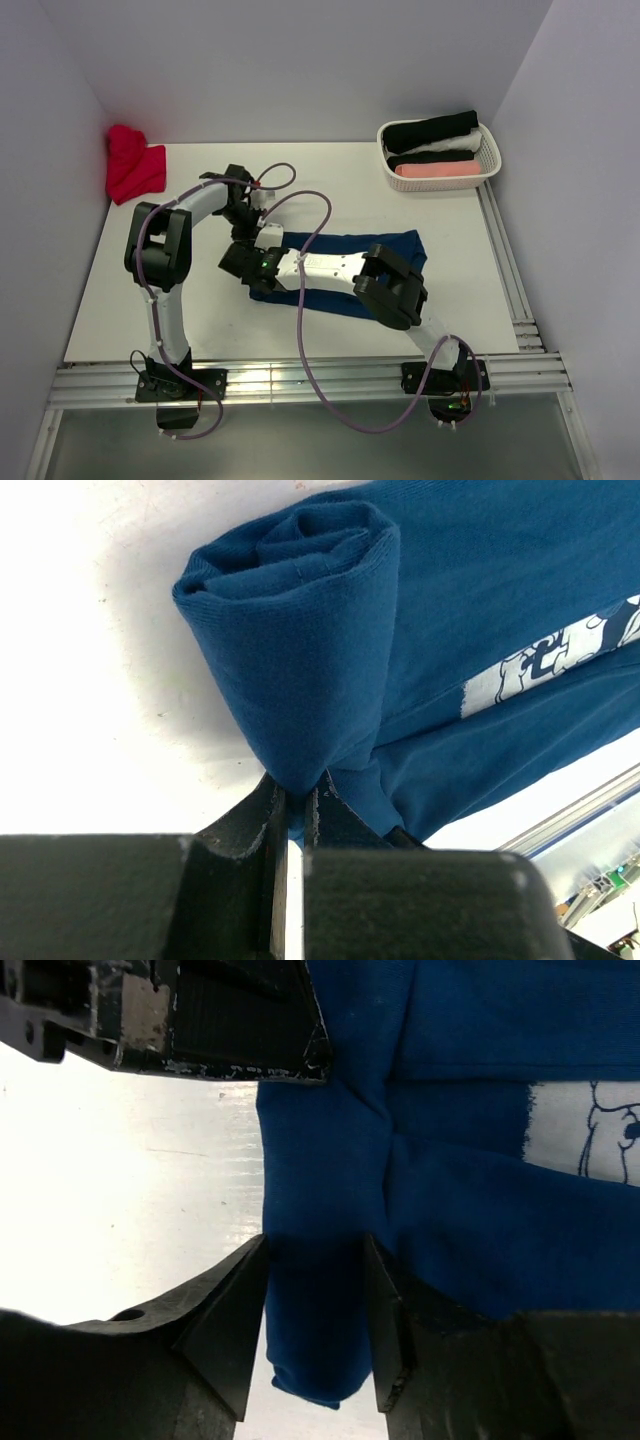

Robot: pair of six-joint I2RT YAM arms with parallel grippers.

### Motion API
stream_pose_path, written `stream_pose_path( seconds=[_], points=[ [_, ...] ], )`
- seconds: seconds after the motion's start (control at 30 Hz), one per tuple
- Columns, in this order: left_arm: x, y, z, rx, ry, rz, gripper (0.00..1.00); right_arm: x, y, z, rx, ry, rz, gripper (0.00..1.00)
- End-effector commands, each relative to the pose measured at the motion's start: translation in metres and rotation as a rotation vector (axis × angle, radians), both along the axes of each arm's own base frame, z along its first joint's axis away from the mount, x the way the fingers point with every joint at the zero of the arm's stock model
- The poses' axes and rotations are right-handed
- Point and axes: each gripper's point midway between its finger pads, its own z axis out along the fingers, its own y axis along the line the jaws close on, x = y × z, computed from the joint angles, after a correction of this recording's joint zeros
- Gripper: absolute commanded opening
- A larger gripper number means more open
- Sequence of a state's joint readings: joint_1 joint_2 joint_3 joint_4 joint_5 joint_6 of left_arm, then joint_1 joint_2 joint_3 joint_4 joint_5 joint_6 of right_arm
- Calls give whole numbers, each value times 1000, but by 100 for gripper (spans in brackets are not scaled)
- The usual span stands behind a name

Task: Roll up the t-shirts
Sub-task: Roll the tshirt

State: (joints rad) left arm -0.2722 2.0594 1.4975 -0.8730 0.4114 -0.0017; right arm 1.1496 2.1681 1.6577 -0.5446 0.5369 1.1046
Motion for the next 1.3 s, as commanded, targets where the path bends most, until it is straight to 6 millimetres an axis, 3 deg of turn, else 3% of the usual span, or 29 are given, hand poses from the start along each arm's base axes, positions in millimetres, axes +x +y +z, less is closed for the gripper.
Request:
stream_pose_path(
  seconds=[0.0, 0.43, 0.53, 0.57, 0.63, 0.73, 0.77, 0.8, 0.9, 0.93, 0.97, 1.0, 1.13, 1.17, 1.23, 1.27],
  points=[
    [14, 3, 13, 34, -63, -6, 1, 3, 4, 12, -15, -27, 8, 51],
    [13, -3, 13, 40, -62, -24, 0, -10, 17, -18, -65, 43, 66, 57],
    [14, -4, 15, 38, -66, -25, 2, -13, 13, -25, -78, 64, 64, 45],
    [13, -5, 15, 34, -63, -26, 3, -14, 14, -25, -74, 66, 65, 36],
    [14, -7, 18, 21, -66, -29, 10, -15, 12, -26, -56, 67, 64, 29],
    [19, -13, 29, -23, -83, -51, 26, -18, 16, -24, 42, 74, 72, 19],
    [19, -13, 32, -38, -81, -61, 36, -22, 4, -37, 39, 93, 66, 16],
    [22, -16, 38, -69, -86, -68, 41, -20, 18, -20, 148, 76, 72, 15],
    [30, -18, 60, -162, -116, -95, 55, -17, 18, -8, 308, 61, 62, 12],
    [33, -19, 67, -184, -131, -105, 56, -17, 17, -5, 349, 60, 62, 12],
    [36, -13, 70, -197, -141, -105, 57, -20, 1, -20, 353, 89, 36, 12],
    [36, -12, 73, -214, -146, -108, 57, -13, 12, 2, 471, 50, 40, 12],
    [28, -1, 79, -340, -121, -132, 58, -14, 2, 4, 655, 83, 24, 12],
    [26, 1, 79, -363, -121, -137, 58, -16, -9, -7, 677, 107, -6, 13],
    [19, 3, 74, -413, -108, -150, 58, -15, -5, 0, 781, 108, 3, 13],
    [16, 3, 70, -423, -102, -155, 58, -20, -11, -13, 798, 139, -23, 13]
  ],
)
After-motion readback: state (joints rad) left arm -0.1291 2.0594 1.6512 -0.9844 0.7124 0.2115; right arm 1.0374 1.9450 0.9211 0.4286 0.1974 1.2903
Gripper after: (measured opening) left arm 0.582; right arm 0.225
